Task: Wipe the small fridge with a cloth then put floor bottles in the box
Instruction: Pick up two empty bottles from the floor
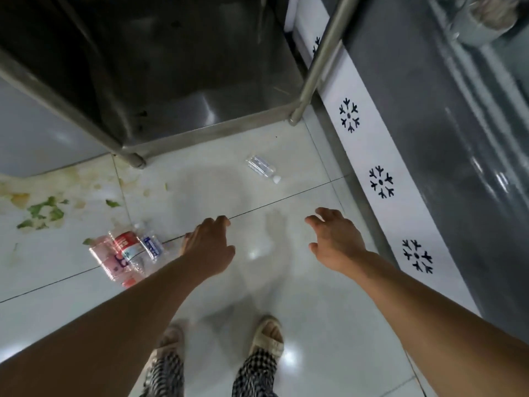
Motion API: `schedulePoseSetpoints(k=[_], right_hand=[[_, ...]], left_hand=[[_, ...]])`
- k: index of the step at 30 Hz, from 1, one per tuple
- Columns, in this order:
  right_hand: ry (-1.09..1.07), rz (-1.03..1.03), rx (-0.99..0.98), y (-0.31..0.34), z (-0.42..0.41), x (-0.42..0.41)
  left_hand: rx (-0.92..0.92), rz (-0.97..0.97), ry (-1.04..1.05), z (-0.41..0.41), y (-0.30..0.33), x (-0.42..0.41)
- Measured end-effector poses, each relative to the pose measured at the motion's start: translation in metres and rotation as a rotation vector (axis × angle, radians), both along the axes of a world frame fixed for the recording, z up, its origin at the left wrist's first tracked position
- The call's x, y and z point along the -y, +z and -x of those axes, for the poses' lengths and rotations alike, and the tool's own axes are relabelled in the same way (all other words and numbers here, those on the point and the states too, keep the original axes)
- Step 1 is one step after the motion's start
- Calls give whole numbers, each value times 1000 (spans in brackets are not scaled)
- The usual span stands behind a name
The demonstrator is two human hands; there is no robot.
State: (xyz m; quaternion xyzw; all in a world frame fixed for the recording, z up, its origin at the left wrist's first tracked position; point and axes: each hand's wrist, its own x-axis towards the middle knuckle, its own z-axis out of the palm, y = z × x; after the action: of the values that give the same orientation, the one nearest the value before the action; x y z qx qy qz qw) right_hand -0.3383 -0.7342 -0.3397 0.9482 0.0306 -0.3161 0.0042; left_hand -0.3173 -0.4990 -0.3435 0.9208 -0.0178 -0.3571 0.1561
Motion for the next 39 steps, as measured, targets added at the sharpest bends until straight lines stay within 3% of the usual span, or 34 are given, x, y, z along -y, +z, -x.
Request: schedulePoseSetpoints(k=[11,21,30,39], right_hand=[[-47,-30,-37,-72,-80,7],[-49,-74,-27,-219,-170,-13],[58,-20,184,-369,-216,-11],[-8,43,227,-431,-243,-10]], left_hand=[[-25,-53,132,-64,-62,2],[-84,-35,210,-112,-191,-9],[-19,-78,304,-121,-335,1],[-4,-50,403,-115,-388,2]])
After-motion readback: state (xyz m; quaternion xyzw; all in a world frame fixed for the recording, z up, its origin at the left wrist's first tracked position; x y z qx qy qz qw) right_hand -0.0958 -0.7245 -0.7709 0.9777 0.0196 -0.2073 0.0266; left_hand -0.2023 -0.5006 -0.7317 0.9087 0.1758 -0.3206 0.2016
